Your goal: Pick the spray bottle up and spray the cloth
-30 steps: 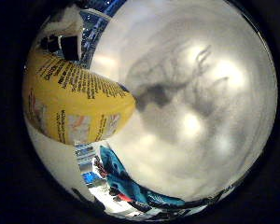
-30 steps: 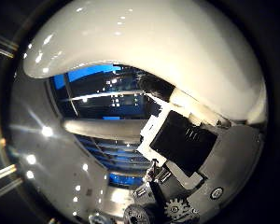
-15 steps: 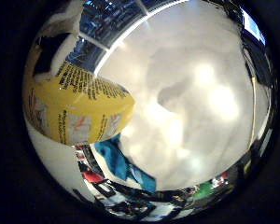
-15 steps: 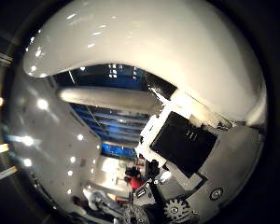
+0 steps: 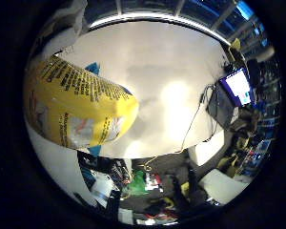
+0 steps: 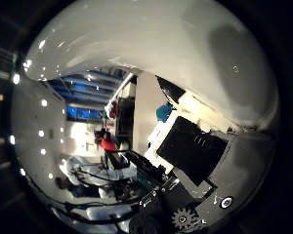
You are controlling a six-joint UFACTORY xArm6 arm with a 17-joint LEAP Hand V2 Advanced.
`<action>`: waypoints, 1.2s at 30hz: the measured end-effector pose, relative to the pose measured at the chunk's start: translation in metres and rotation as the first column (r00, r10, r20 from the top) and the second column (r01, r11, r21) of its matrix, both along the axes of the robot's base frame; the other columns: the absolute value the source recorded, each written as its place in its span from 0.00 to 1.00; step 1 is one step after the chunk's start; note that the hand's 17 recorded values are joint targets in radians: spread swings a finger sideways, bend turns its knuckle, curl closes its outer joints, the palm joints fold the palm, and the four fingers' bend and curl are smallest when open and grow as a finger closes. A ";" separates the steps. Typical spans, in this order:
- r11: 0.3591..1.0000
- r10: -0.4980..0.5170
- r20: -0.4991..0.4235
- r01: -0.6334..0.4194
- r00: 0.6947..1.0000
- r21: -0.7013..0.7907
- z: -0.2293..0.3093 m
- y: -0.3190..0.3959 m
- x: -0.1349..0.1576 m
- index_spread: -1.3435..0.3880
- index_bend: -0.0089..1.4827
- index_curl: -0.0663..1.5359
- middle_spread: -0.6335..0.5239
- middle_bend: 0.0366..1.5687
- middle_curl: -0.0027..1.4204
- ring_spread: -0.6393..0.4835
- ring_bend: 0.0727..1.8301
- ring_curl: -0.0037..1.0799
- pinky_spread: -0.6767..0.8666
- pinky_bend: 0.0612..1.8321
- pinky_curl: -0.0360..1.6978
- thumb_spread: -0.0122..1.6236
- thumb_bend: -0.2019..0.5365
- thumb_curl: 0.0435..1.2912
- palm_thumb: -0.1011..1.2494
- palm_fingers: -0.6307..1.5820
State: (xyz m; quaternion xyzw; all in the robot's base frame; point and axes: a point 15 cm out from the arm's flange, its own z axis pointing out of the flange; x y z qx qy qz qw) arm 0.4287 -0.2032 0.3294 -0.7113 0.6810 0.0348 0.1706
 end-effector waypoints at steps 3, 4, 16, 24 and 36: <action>0.994 0.063 0.000 -0.063 0.998 -0.093 -0.001 0.022 -0.007 0.63 0.73 0.63 0.45 0.90 0.53 0.36 0.73 0.76 0.35 0.55 0.91 0.57 0.25 0.55 0.87 0.78; 0.989 0.084 0.005 -0.083 0.996 -0.125 -0.003 0.031 -0.009 0.63 0.73 0.63 0.45 0.90 0.53 0.36 0.73 0.76 0.35 0.55 0.91 0.57 0.25 0.55 0.87 0.78; 0.892 0.244 -0.127 -0.273 0.962 -0.360 -0.047 0.112 -0.038 0.63 0.73 0.64 0.45 0.90 0.53 0.36 0.73 0.77 0.35 0.54 0.92 0.56 0.25 0.57 0.86 0.78; 0.851 0.265 -0.134 -0.297 0.955 -0.433 -0.045 0.130 -0.029 0.63 0.73 0.64 0.44 0.90 0.53 0.36 0.72 0.79 0.34 0.54 0.93 0.55 0.25 0.58 0.85 0.78; 0.817 0.274 -0.153 -0.314 0.949 -0.484 -0.060 0.133 -0.033 0.63 0.72 0.65 0.44 0.90 0.52 0.36 0.72 0.79 0.34 0.54 0.93 0.54 0.25 0.59 0.85 0.78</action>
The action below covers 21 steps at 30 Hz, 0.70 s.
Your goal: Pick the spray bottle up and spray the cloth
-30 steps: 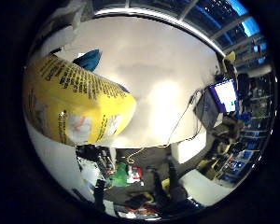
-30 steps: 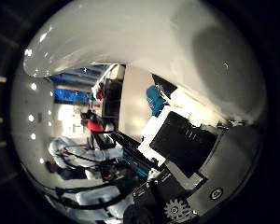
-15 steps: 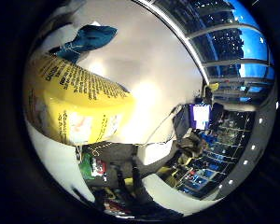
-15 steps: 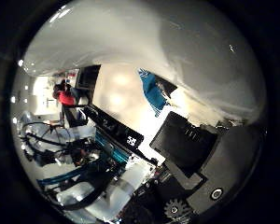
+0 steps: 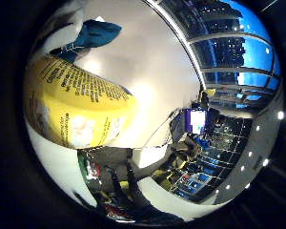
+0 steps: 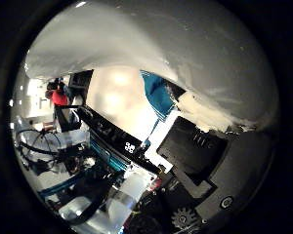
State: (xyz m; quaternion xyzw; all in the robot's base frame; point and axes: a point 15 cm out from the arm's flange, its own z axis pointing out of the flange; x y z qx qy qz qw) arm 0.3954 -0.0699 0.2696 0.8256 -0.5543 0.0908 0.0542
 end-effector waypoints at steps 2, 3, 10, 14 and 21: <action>1.000 0.006 0.017 -0.005 1.000 -0.019 0.008 -0.004 0.001 0.63 0.72 0.65 0.44 0.90 0.52 0.36 0.72 0.79 0.34 0.54 0.93 0.54 0.25 0.60 0.85 0.78; 0.999 0.010 0.031 -0.009 0.999 -0.033 0.015 -0.006 0.001 0.63 0.72 0.65 0.44 0.90 0.52 0.36 0.72 0.79 0.34 0.54 0.93 0.54 0.25 0.60 0.84 0.78; 1.000 -0.016 0.018 0.017 1.000 -0.025 0.004 -0.009 -0.004 0.63 0.72 0.65 0.44 0.90 0.52 0.36 0.72 0.80 0.34 0.54 0.93 0.54 0.25 0.60 0.84 0.78; 0.999 -0.038 -0.049 0.037 0.998 -0.015 -0.034 -0.007 -0.018 0.63 0.72 0.65 0.44 0.90 0.53 0.36 0.72 0.80 0.34 0.54 0.93 0.53 0.25 0.60 0.84 0.78; 0.998 -0.064 -0.012 0.064 0.998 0.027 -0.036 0.002 -0.008 0.63 0.72 0.65 0.44 0.90 0.53 0.36 0.72 0.80 0.34 0.54 0.93 0.53 0.25 0.60 0.83 0.78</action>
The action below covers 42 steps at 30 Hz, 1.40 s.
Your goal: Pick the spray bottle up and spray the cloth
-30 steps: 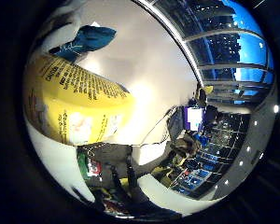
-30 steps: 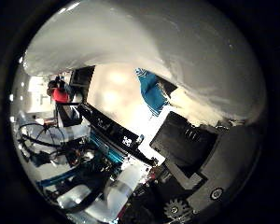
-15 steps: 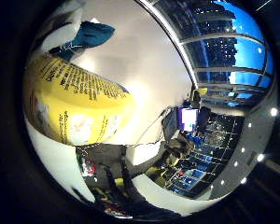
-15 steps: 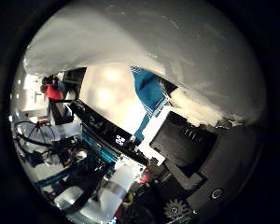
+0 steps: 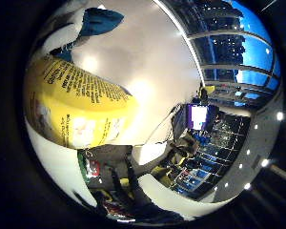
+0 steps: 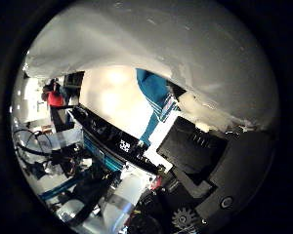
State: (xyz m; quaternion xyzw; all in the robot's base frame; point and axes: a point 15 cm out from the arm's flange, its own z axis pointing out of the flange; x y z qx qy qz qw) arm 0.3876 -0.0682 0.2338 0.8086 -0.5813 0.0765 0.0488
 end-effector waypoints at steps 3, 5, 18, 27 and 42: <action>0.996 -0.041 0.034 0.038 0.999 0.086 0.011 0.017 0.008 0.63 0.72 0.65 0.44 0.90 0.53 0.36 0.72 0.80 0.34 0.54 0.93 0.53 0.25 0.60 0.83 0.78; 0.983 -0.076 0.045 0.068 0.996 0.172 0.016 0.035 0.012 0.63 0.72 0.65 0.44 0.90 0.53 0.36 0.72 0.80 0.34 0.54 0.93 0.53 0.25 0.60 0.83 0.78; 0.715 -0.180 0.107 0.055 0.978 0.697 0.066 0.195 0.052 0.62 0.71 0.66 0.44 0.90 0.53 0.35 0.72 0.80 0.34 0.54 0.93 0.53 0.25 0.61 0.83 0.78; 0.466 -0.139 0.100 -0.024 0.985 0.885 0.054 0.288 0.076 0.62 0.71 0.66 0.45 0.90 0.54 0.35 0.72 0.80 0.34 0.54 0.93 0.53 0.25 0.62 0.83 0.78; 0.294 -0.087 0.042 -0.014 0.995 0.956 -0.040 0.370 0.120 0.62 0.71 0.66 0.45 0.89 0.53 0.36 0.72 0.80 0.34 0.54 0.93 0.52 0.25 0.62 0.83 0.78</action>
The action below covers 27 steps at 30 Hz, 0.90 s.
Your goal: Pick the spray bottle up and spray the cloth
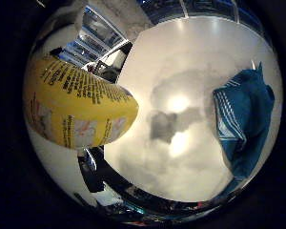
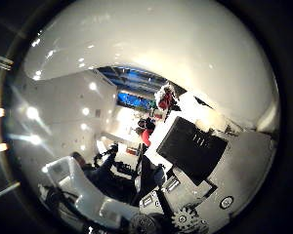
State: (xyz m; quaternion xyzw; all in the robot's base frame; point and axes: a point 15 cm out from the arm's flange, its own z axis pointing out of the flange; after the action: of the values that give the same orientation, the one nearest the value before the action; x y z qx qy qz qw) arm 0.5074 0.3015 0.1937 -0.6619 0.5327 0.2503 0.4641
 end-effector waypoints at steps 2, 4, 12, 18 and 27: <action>1.000 -0.002 0.002 0.002 1.000 0.007 -0.004 0.000 0.011 0.62 0.71 0.66 0.45 0.89 0.53 0.36 0.72 0.80 0.34 0.54 0.93 0.52 0.25 0.62 0.83 0.78; 1.000 -0.006 0.006 0.006 1.000 0.016 -0.004 -0.003 0.021 0.62 0.71 0.66 0.45 0.89 0.53 0.36 0.72 0.79 0.34 0.54 0.93 0.52 0.25 0.62 0.83 0.78; 1.000 0.002 0.022 -0.002 1.000 0.023 -0.015 0.000 0.055 0.62 0.70 0.66 0.45 0.89 0.53 0.36 0.72 0.78 0.34 0.54 0.91 0.54 0.25 0.61 0.79 0.79; 1.000 0.007 0.014 -0.007 1.000 0.004 -0.040 -0.011 0.071 0.63 0.69 0.65 0.45 0.88 0.53 0.37 0.72 0.76 0.34 0.54 0.86 0.60 0.25 0.58 0.76 0.79; 0.999 0.037 -0.012 -0.037 0.999 -0.005 -0.061 -0.020 0.068 0.63 0.64 0.62 0.44 0.82 0.51 0.39 0.70 0.69 0.31 0.52 0.76 0.62 0.24 0.52 0.74 0.80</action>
State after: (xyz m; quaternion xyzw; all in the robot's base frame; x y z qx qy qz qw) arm 0.5755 0.2813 0.1328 -0.6711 0.5240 0.2615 0.4546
